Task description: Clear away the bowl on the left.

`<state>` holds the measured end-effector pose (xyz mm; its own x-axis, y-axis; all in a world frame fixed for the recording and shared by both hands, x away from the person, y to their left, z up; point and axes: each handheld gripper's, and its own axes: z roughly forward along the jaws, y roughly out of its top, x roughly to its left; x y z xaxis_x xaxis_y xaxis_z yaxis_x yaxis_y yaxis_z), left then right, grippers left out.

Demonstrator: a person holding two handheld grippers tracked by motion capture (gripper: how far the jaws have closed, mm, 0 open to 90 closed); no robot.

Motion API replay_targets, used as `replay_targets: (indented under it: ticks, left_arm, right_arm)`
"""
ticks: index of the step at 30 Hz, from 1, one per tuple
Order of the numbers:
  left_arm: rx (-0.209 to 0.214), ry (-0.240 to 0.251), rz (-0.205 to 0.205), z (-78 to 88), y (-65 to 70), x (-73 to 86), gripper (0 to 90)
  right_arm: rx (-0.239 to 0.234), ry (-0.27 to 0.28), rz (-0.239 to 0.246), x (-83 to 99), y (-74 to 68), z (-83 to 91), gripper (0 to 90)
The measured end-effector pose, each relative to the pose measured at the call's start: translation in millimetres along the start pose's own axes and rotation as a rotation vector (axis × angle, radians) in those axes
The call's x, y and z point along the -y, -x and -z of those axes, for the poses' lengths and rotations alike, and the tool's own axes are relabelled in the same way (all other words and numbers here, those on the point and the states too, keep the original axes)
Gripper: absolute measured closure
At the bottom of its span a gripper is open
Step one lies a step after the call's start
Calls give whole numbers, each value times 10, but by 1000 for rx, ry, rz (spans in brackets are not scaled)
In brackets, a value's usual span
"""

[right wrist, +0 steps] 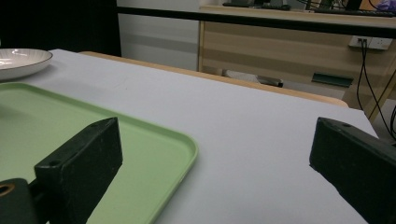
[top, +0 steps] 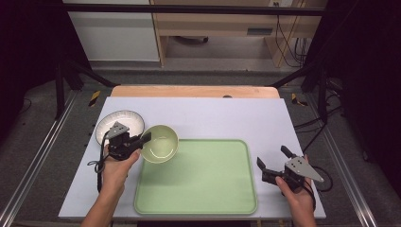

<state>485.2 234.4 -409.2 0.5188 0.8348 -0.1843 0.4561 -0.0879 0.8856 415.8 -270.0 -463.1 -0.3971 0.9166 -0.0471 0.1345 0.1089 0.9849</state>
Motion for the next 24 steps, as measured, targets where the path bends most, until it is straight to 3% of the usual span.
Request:
replay_targets:
  ticks: [11,24]
  left_arm:
    - [33,-2,14,-48,71,12,831]
    - [55,-28,-10,-131,191,49,831]
  right_arm:
    - [0,-6,0,-2,-1,0,30]
    - [-2,-4,6,-1,2,-2,31]
